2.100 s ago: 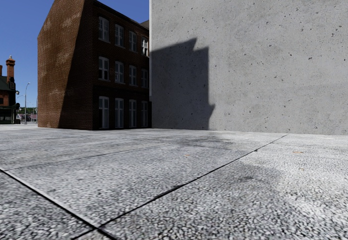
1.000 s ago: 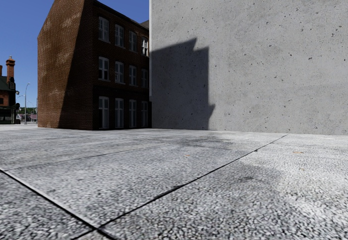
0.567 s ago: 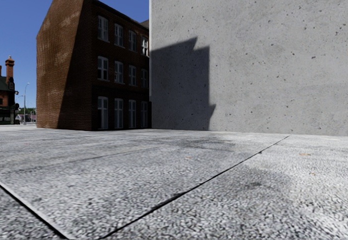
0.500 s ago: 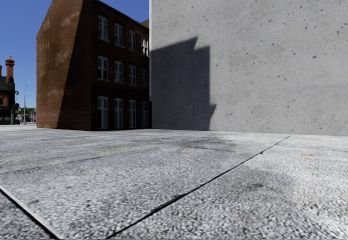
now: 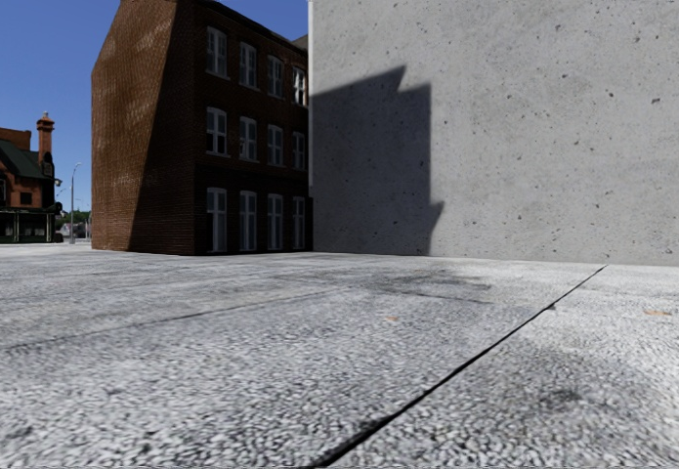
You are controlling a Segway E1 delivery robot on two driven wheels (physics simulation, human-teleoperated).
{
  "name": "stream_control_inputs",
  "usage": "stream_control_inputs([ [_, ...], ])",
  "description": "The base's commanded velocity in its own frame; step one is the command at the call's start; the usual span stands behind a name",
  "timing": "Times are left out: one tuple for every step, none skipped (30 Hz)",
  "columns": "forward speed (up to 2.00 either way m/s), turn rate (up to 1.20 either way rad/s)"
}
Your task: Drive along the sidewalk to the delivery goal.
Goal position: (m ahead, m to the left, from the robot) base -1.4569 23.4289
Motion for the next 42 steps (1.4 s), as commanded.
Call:
stream_control_inputs([
  [0.91, 0.39],
  [0.91, 0.4],
  [0.91, 0.4],
  [0.91, 0.4],
  [0.91, 0.4],
  [0.91, 0.4],
  [0.91, 0.4],
  [0.91, 0.4],
  [0.92, 0.4],
  [0.94, 0.4],
  [1.0, 0.4],
  [1.0, 0.4],
  [1.04, 0.4],
  [1.08, 0.4],
  [1.1, 0.4],
  [1.1, 0.4],
  [1.14, 0.4],
  [1.16, 0.4],
  [1.18, 0.4],
  [1.18, 0.4],
  [1.21, 0.4],
  [1.24, 0.4],
  [1.25, 0.4],
  [1.25, 0.4],
  [1.25, 0.4],
  [1.27, 0.4],
  [1.27, 0.4],
  [1.27, 0.4],
  [1.29, 0.4],
  [1.31, 0.4],
  [1.32, 0.4],
  [1.36, 0.4],
  [1.36, 0.4],
  [1.41, 0.4],
  [1.44, 0.4],
  [1.61, 0.4],
  [1.61, 0.4],
  [1.62, 0.4],
  [1.63, 0.4],
  [1.63, 0.4],
  [1.63, 0.4],
  [1.63, 0.4],
])
